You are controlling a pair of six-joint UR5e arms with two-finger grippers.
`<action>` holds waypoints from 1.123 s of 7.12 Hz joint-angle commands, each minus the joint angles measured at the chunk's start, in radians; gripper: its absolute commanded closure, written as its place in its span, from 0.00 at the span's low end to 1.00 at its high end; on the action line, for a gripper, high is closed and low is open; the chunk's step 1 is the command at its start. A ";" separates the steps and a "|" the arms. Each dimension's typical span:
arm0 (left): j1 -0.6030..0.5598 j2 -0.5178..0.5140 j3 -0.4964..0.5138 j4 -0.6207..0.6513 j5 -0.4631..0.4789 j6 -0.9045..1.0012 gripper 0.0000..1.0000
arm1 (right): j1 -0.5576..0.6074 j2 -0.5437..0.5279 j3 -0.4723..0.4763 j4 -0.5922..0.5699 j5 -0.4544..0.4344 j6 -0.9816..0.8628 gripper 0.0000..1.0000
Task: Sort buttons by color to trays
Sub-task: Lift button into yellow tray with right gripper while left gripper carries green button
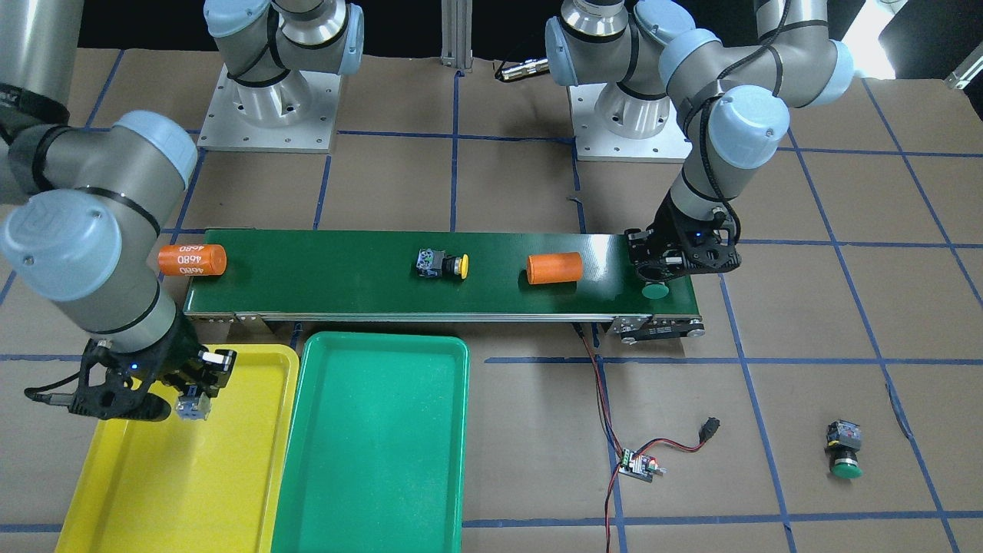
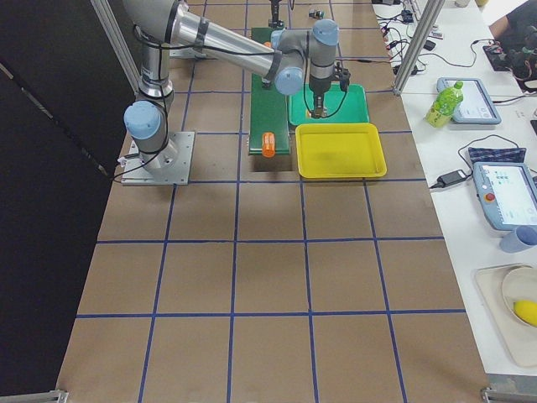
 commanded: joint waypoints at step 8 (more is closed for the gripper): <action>0.254 -0.290 0.413 -0.134 0.018 0.334 0.00 | -0.040 -0.008 -0.025 0.134 0.011 -0.020 0.00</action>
